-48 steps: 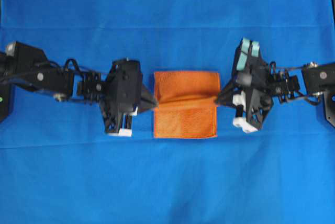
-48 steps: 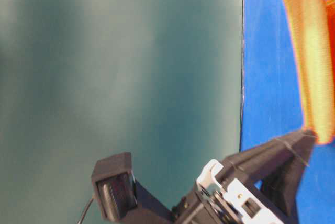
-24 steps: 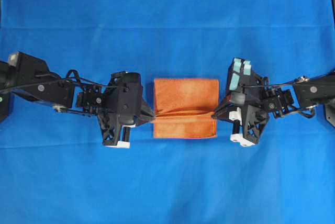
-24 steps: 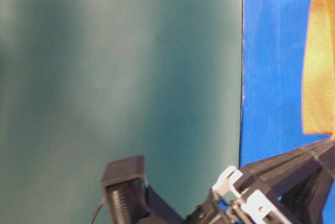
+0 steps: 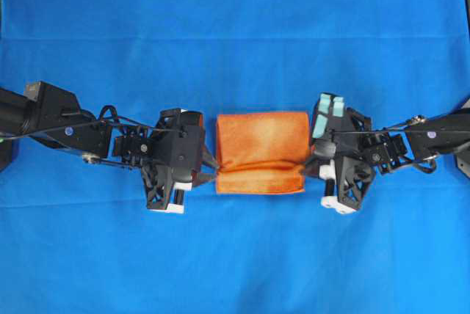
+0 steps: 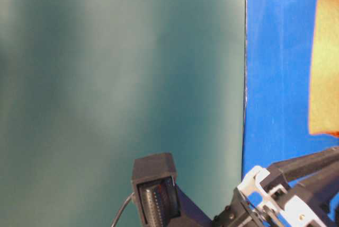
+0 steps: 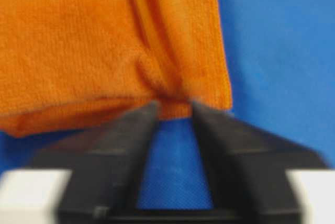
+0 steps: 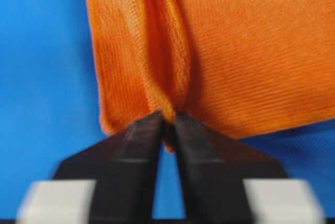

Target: Fold the orange towel.

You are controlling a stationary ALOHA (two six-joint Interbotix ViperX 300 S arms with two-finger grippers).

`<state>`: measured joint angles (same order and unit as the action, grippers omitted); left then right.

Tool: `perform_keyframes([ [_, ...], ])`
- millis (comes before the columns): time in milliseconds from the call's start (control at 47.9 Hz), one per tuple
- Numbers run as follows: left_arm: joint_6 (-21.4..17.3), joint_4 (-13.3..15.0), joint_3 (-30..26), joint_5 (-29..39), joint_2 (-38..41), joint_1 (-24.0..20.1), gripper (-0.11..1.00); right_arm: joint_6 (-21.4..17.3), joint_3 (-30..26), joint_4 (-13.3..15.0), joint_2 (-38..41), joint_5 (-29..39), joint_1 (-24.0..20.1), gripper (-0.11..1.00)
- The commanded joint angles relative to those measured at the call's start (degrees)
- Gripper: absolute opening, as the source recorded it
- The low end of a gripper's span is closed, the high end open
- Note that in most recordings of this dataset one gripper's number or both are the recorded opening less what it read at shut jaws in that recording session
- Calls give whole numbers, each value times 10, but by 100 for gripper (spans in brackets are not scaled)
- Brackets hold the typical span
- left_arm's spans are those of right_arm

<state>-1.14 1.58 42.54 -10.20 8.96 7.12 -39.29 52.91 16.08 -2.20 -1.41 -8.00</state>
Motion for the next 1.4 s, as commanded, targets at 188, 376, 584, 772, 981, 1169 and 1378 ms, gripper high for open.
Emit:
perform_keyframes([
  [188,-4,0,-3,16,-25,3,54,0,-20,-1,-11,2,-14,64],
  [376,-5,0,-4,83,-91,4,48,1,-27,-1,-64,34,-31,58],
  [584,-10,0,13,142,-203,7,48,5,-27,3,-164,117,-40,58],
  [772,-14,-1,61,141,-316,7,48,6,-10,42,-276,184,-40,58],
  [981,-16,-1,133,113,-453,7,48,5,31,93,-407,203,-38,58],
  [1169,-18,-1,196,110,-562,4,48,4,83,135,-516,210,-35,58],
  [1378,-19,-1,266,108,-661,-11,48,3,156,156,-600,190,-24,58],
])
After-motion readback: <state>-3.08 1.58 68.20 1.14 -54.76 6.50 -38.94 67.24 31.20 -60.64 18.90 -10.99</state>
